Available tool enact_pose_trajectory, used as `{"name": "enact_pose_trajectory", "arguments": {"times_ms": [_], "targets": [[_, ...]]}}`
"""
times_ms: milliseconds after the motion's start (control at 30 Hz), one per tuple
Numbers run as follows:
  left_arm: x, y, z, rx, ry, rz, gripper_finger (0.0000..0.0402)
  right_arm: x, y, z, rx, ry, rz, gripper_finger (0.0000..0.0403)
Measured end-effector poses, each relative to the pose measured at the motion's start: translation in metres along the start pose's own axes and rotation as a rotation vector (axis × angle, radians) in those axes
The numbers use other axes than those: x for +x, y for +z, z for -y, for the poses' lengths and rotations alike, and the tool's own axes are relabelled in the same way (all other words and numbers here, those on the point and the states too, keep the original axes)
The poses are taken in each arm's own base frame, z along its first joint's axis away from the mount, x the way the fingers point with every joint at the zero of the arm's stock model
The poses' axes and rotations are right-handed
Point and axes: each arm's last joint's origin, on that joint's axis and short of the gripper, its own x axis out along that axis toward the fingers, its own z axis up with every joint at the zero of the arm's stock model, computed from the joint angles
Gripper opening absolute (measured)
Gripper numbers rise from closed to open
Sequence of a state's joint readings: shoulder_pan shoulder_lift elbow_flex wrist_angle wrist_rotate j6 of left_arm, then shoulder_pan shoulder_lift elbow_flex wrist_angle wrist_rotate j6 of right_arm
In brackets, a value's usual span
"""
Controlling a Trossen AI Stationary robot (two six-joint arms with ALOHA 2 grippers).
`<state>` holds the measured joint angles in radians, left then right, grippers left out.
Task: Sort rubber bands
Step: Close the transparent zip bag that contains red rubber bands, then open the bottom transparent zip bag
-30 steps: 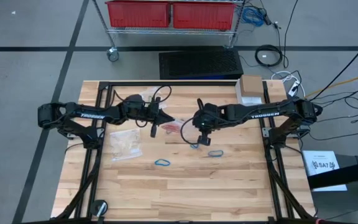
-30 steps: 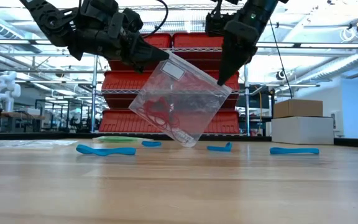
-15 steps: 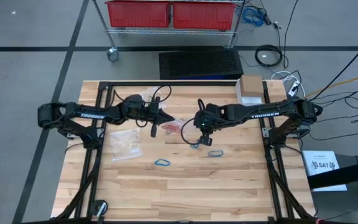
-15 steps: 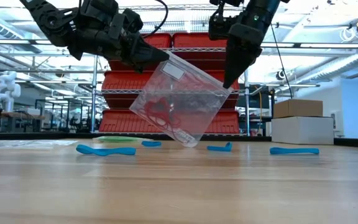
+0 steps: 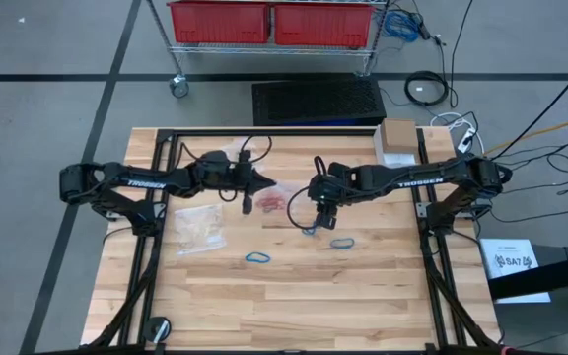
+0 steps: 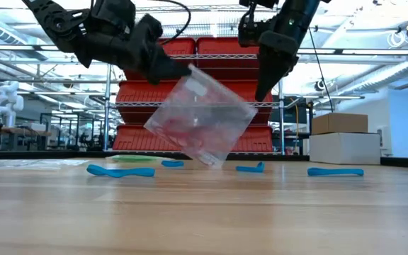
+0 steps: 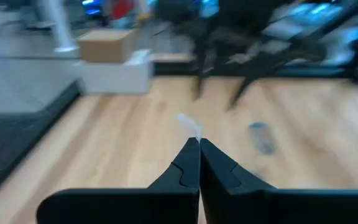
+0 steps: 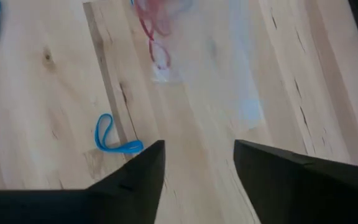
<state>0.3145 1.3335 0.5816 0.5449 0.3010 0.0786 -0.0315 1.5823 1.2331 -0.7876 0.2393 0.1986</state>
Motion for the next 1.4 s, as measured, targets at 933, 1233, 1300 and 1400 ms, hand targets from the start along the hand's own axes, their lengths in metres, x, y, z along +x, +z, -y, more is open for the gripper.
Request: {"name": "enact_pose_trajectory", "arguments": {"times_ms": [933,1233,1300,1400], "targets": [[0.049,-0.038,-0.102,-0.136,0.519,-0.224,0.0018,-0.002,0.002,0.001,0.007,0.005,0.024,0.0206],[0.044,-0.036,-0.109,-0.117,0.533,-0.210,0.0108,-0.003,0.005,0.001,0.027,0.009,0.052,0.0206],[0.041,-0.034,-0.111,-0.120,0.537,-0.210,0.0127,-0.002,0.006,0.004,0.049,0.008,0.057,0.0206],[0.031,-0.024,-0.109,-0.122,0.516,-0.235,0.0145,-0.001,0.007,0.007,0.061,0.002,0.058,0.0206]]}}
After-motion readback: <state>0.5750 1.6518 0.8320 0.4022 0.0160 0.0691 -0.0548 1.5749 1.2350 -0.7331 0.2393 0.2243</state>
